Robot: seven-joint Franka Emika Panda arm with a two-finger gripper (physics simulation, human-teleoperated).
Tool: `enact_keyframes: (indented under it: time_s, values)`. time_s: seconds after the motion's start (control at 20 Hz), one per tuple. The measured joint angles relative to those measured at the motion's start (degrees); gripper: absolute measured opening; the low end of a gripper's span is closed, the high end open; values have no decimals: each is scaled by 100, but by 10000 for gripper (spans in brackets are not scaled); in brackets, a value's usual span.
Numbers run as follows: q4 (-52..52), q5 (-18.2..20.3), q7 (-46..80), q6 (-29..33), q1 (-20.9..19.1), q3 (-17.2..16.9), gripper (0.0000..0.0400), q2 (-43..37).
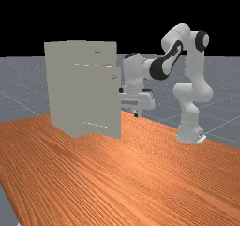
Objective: Close the cabinet door
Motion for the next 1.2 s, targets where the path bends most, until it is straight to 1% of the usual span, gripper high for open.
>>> enact_keyframes:
  time_s: [0.15, 0.25, 0.4, 0.55, 0.6, 0.65, 0.75, 0.9, 1.0, 1.1, 1.2]
  values:
    - [-62, 36, 259, -5, -11, -1, 1, -24]
    - [-177, -24, 306, -73, -5, 9, 0, -217]
    - [-1009, -144, 362, -88, -36, -3, 0, -993]
    - [-1938, -243, 160, -80, -157, -123, 0, -2100]
    - [-2159, -233, 64, -88, -221, -227, 0, -2371]
    - [-2276, -200, -66, -99, -333, -408, 0, -2545]
    - [-2178, -169, -414, -43, -692, -957, 0, -2563]
    - [-1554, -388, -630, -23, -1194, -1541, 0, -1922]
    - [-1268, -439, -667, -80, -1356, -1723, 0, -1571]
    - [-1184, -455, -680, -104, -1402, -1770, 0, -1448]
    - [-1203, -480, -673, -121, -1390, -1745, 0, -1398]
